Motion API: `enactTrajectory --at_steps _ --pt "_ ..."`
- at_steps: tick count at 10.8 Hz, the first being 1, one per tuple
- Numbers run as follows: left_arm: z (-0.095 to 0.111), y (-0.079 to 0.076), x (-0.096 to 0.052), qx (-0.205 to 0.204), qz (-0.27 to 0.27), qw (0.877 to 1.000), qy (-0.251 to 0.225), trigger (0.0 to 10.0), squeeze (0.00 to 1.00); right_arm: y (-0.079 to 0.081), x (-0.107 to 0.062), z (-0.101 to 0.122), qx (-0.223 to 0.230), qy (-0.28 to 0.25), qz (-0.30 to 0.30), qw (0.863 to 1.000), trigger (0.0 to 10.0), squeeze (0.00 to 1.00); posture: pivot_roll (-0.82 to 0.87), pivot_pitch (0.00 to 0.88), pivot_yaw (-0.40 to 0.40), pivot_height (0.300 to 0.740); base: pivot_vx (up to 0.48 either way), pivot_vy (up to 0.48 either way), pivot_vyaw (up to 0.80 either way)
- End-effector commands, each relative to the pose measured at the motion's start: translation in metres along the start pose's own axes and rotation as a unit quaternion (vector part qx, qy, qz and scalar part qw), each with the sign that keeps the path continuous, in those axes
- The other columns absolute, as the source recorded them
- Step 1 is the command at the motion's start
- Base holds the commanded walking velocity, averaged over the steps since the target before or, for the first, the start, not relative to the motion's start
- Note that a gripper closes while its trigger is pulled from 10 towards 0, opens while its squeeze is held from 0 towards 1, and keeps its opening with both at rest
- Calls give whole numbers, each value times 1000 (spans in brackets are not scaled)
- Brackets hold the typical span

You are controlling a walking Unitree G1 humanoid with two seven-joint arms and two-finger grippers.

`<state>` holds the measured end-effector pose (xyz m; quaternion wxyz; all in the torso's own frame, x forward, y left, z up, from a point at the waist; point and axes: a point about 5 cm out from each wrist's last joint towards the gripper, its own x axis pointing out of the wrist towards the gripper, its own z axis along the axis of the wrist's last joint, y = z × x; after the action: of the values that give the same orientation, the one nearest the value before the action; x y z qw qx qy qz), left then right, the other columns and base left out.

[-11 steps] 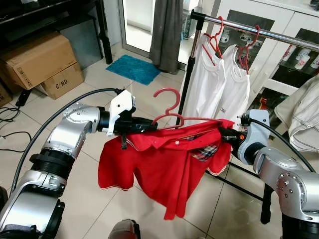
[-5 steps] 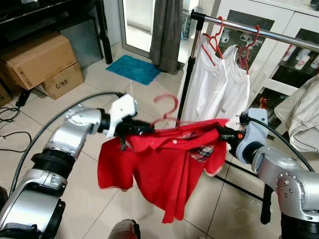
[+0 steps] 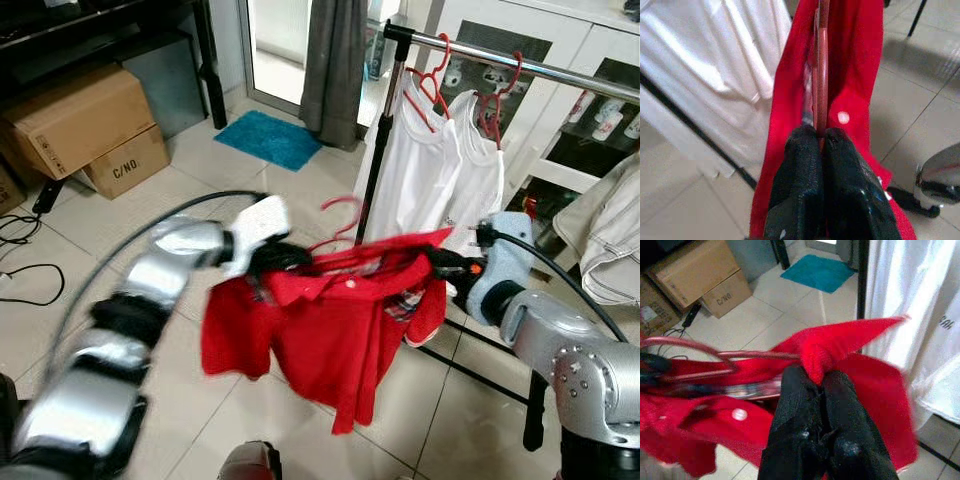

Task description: Hang hanger

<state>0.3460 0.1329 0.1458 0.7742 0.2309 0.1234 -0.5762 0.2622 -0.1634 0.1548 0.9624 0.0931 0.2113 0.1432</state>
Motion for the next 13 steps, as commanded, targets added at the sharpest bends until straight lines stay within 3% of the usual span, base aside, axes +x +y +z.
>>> enactTrajectory --at_steps 1,4,8,9,10,13 --pt "8 3 3 18 -2 1000 0 0 0 4 -2 7 -7 -14 5 1000 0 0 24 46 -5 740 0 0 0" --pt "12 -4 18 22 -26 999 -12 0 0 10 -1 6 -6 -13 11 1000 0 0 18 44 1 740 0 0 0" --pt "11 4 13 23 -2 1000 -9 0 0 17 -3 3 -24 -1 38 999 0 0 19 44 3 740 0 0 0" --pt "13 5 13 22 -3 1000 -21 0 0 22 -3 0 -38 4 56 998 10000 0 20 46 2 740 0 0 0" --pt "16 6 12 22 3 999 -31 0 0 26 -4 -2 -46 11 76 996 10000 1000 21 46 1 740 0 0 0" --pt "18 18 1 26 36 998 -37 0 0 21 -15 -10 -79 40 98 991 10000 1000 18 43 5 740 0 0 0"
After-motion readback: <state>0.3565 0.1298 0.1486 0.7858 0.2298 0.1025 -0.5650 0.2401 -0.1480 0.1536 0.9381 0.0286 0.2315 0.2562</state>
